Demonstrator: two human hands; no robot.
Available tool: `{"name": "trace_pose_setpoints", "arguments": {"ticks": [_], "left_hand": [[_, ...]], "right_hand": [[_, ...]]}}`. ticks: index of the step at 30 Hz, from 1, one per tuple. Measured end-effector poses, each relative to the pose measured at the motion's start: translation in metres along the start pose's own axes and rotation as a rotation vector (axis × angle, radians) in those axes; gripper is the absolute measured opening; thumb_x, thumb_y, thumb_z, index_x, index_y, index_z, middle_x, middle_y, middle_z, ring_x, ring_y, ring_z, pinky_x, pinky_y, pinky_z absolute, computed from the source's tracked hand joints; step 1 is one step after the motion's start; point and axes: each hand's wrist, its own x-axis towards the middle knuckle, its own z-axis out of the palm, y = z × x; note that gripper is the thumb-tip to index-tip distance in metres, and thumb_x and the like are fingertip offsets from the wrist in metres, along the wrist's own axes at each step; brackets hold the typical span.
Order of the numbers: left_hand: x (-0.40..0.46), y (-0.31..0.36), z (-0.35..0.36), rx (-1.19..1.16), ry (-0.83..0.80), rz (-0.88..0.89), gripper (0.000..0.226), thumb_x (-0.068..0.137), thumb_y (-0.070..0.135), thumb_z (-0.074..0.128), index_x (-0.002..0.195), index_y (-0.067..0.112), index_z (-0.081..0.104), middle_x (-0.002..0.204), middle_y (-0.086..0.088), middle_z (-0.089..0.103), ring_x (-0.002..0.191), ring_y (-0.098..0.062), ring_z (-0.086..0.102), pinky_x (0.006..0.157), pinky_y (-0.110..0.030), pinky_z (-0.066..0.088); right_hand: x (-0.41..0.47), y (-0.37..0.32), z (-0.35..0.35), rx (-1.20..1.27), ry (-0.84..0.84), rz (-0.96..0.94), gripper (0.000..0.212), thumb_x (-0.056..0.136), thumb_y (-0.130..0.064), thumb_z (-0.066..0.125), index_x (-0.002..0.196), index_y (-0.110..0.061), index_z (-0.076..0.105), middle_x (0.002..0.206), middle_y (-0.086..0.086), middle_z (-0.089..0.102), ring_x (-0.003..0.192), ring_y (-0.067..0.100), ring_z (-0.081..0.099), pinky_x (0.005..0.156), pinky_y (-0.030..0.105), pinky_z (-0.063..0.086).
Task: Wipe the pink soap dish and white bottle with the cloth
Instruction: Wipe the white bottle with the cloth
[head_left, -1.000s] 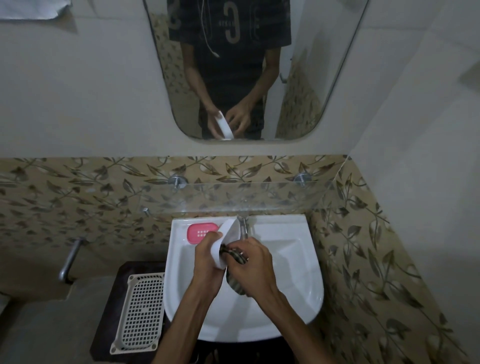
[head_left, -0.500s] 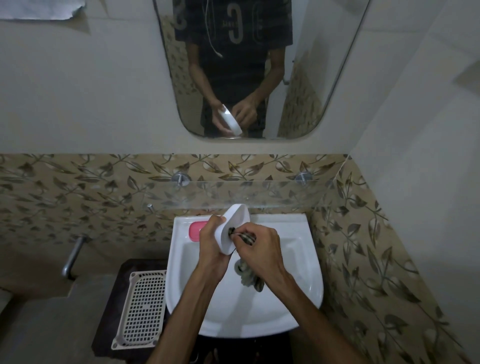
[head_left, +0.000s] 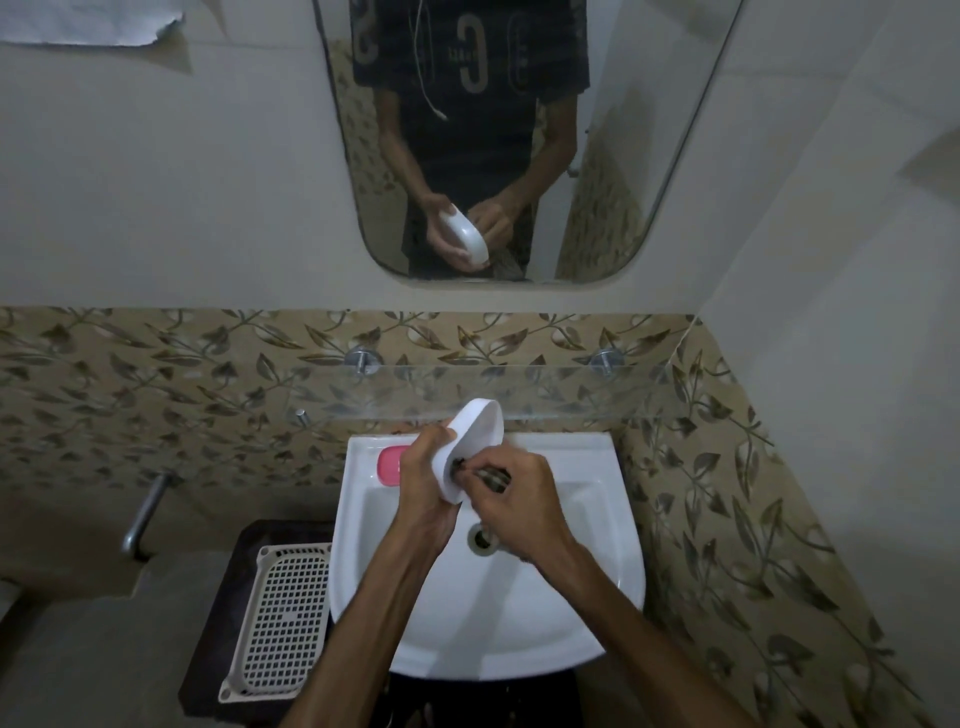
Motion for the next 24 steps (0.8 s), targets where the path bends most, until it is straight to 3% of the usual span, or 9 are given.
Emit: {"name": "trace_pose_setpoints", "arguments": {"ticks": [5,8,11,13,15,17,20,22,24], "left_hand": [[0.002,-0.005,0.004,-0.018,0.037,-0.002,0.035,0.071,0.027,0.062,0.097,0.004,0.067,0.078,-0.012,0.066,0.069,-0.025,0.067,0.058,-0.032,0.054],[0.005,-0.006,0.001,-0.061,0.070,-0.005,0.050,0.070,0.026,0.063,0.112,-0.001,0.068,0.094,-0.019,0.068,0.084,-0.035,0.067,0.071,-0.038,0.058],[0.006,-0.008,-0.002,-0.091,0.030,0.000,0.022,0.081,0.022,0.060,0.090,0.007,0.073,0.079,-0.013,0.068,0.068,-0.026,0.069,0.054,-0.031,0.057],[0.006,-0.011,-0.001,-0.100,0.035,-0.018,0.022,0.077,0.023,0.061,0.084,0.008,0.075,0.075,-0.012,0.068,0.064,-0.024,0.069,0.053,-0.030,0.056],[0.007,-0.010,-0.003,-0.116,0.047,-0.035,0.042,0.070,0.026,0.063,0.104,0.002,0.070,0.087,-0.019,0.069,0.075,-0.032,0.070,0.064,-0.035,0.059],[0.009,-0.010,-0.007,-0.088,0.055,-0.022,0.046,0.067,0.027,0.064,0.106,0.003,0.069,0.092,-0.021,0.070,0.074,-0.033,0.072,0.064,-0.037,0.060],[0.010,-0.011,-0.010,0.045,0.020,0.079,0.049,0.072,0.028,0.061,0.116,0.009,0.072,0.105,-0.017,0.073,0.086,-0.028,0.075,0.069,-0.036,0.061],[0.011,-0.010,-0.011,0.242,-0.017,0.233,0.061,0.080,0.027,0.054,0.137,0.009,0.063,0.126,-0.012,0.069,0.108,-0.017,0.070,0.083,-0.030,0.058],[0.011,-0.007,-0.012,0.396,-0.085,0.345,0.065,0.083,0.027,0.051,0.143,0.002,0.055,0.134,-0.009,0.063,0.110,0.003,0.066,0.084,-0.015,0.053]], "right_hand": [[0.005,0.004,0.000,-0.016,0.163,0.024,0.004,0.086,-0.016,0.081,0.086,-0.012,0.080,0.087,0.003,0.079,0.077,0.016,0.071,0.071,0.036,0.062],[-0.011,-0.008,0.010,0.068,-0.011,0.013,0.004,0.086,-0.023,0.076,0.086,-0.022,0.080,0.085,-0.008,0.079,0.076,0.008,0.072,0.073,0.030,0.063],[0.003,0.000,0.002,-0.035,0.075,0.002,0.003,0.086,-0.017,0.080,0.087,-0.016,0.082,0.087,0.000,0.080,0.077,0.015,0.071,0.073,0.034,0.061],[0.010,0.003,-0.002,-0.078,0.141,0.046,0.005,0.087,-0.015,0.079,0.083,-0.012,0.080,0.084,0.003,0.078,0.076,0.019,0.070,0.070,0.036,0.058],[-0.001,-0.004,0.005,0.045,0.006,0.082,0.006,0.086,-0.020,0.078,0.082,-0.017,0.081,0.081,-0.005,0.079,0.074,0.010,0.072,0.072,0.034,0.060],[-0.012,-0.010,0.011,0.236,-0.124,0.166,0.008,0.087,-0.025,0.076,0.085,-0.021,0.083,0.082,-0.012,0.080,0.078,0.005,0.074,0.076,0.028,0.062],[-0.010,-0.009,0.010,0.406,-0.138,0.290,0.011,0.091,-0.019,0.073,0.089,-0.020,0.083,0.085,-0.008,0.081,0.082,0.007,0.076,0.082,0.027,0.062],[-0.011,-0.015,0.009,0.554,-0.166,0.331,0.016,0.093,-0.022,0.068,0.090,-0.017,0.083,0.090,-0.002,0.081,0.089,0.013,0.077,0.086,0.031,0.062],[-0.013,-0.024,0.009,0.731,-0.193,0.369,0.019,0.089,-0.025,0.068,0.094,-0.011,0.080,0.094,0.007,0.080,0.095,0.025,0.076,0.089,0.038,0.060]]}}
